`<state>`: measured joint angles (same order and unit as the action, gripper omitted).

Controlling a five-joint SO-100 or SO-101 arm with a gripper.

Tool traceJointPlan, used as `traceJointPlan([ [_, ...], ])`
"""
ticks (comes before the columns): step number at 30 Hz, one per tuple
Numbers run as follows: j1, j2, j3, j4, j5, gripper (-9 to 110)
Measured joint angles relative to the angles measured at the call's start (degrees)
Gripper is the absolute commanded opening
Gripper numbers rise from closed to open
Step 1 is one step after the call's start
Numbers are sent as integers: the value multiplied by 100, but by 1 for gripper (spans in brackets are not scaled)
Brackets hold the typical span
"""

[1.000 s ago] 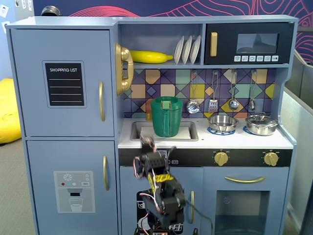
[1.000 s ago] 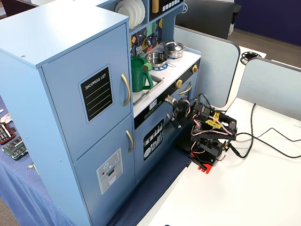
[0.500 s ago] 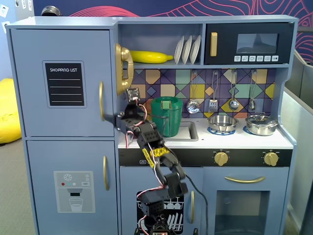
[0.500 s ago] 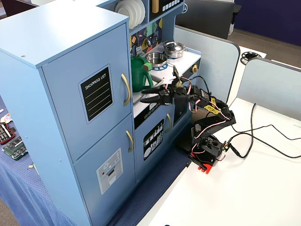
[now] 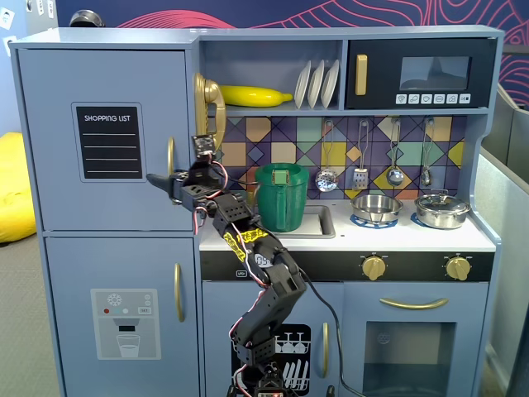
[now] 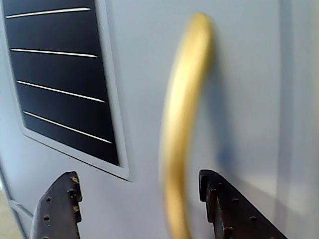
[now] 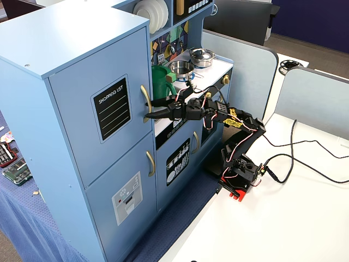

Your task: Open the left cabinet door

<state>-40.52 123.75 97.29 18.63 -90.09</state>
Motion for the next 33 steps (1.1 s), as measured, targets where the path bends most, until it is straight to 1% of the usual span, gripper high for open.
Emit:
traceJointPlan([
  [5, -563, -70, -149, 35, -202, 22],
  [9, -1002, 123, -176, 501, -396, 21],
  [14, -1591, 800, 185, 729, -492, 22],
  [19, -1863, 1679, 712, 1151, -501, 20],
  [25, -1758, 2979, 1459, 1907, -422, 20],
  [29, -932, 3771, 1688, 2522, 26, 20],
  [33, 79, 3867, 1714, 2769, 536, 19],
])
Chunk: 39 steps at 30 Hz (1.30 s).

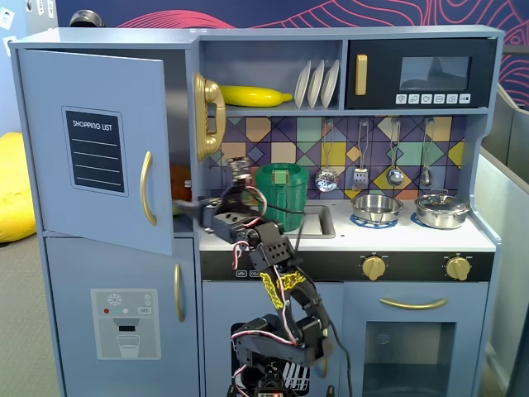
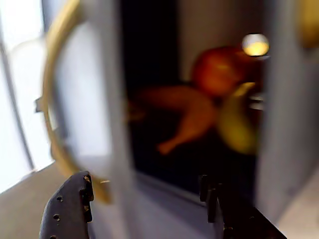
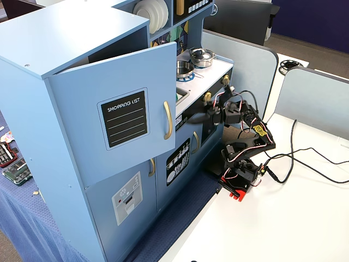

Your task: Open the left cabinet door

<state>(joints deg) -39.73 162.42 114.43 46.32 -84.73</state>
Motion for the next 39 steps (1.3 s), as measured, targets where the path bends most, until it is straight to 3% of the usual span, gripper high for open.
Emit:
traceJointPlan([
  [6, 756, -791, 141, -694, -53, 0],
  [21, -1222, -1556, 378, -2259, -1345, 0],
  [32, -2848, -1617, 501, -2364, -1512, 0],
  [39, -3015, -1494, 835, -2364, -1512, 0],
])
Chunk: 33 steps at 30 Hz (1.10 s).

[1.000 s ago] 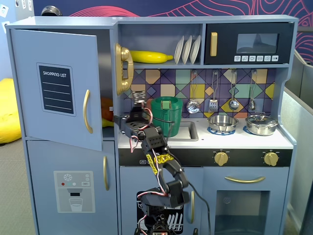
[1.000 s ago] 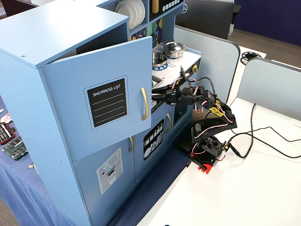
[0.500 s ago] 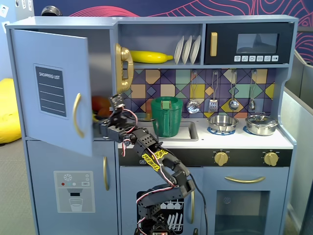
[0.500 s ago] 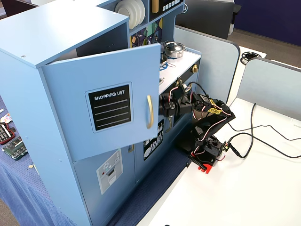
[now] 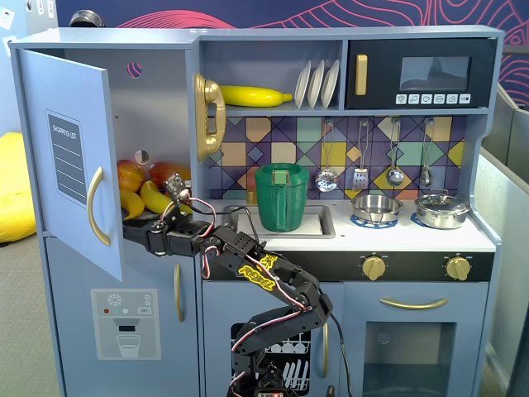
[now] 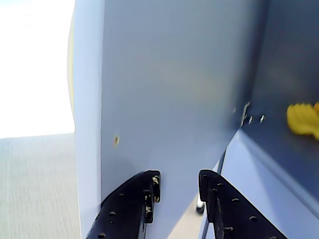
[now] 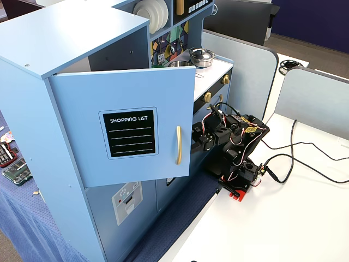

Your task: Open the left cabinet door

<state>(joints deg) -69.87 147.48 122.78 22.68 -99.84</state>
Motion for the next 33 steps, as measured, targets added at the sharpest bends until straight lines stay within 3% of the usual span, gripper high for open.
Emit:
traceJointPlan([
  [4, 888, 396, 422, 387, 369, 0],
  [12, 4184, 1547, 2268, 2259, 993, 0],
  [18, 6038, 2355, 3850, 3085, 958, 0],
  [25, 6979, 3217, 4860, 4061, 1239, 0],
  [33, 7172, 3428, 4922, 5194, 2048, 0],
])
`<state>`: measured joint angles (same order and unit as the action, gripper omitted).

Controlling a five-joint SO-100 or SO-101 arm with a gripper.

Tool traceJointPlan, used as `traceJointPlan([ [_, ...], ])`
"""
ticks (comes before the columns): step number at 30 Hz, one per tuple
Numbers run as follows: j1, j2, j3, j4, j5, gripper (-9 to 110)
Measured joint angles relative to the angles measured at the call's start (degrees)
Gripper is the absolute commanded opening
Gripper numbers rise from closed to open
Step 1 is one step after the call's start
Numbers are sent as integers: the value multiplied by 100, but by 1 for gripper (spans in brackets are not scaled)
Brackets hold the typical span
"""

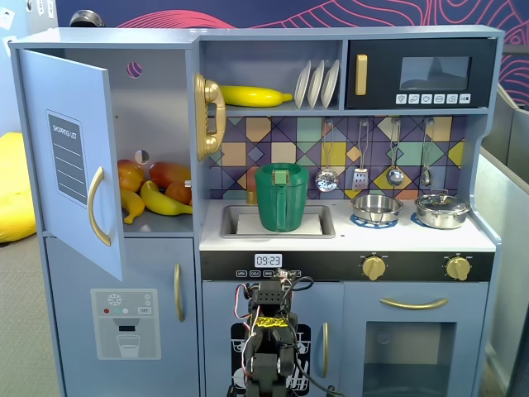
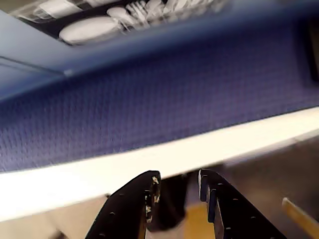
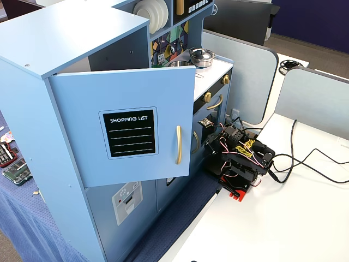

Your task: Open the left cabinet door

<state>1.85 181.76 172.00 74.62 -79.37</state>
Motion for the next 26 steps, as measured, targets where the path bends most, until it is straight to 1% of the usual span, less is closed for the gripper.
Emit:
traceJointPlan([
  [3, 0, 44, -18, 141, 0, 0],
  [11, 79, 70, -35, 220, -633, 1],
  [26, 202, 70, -26, 246, -694, 1],
])
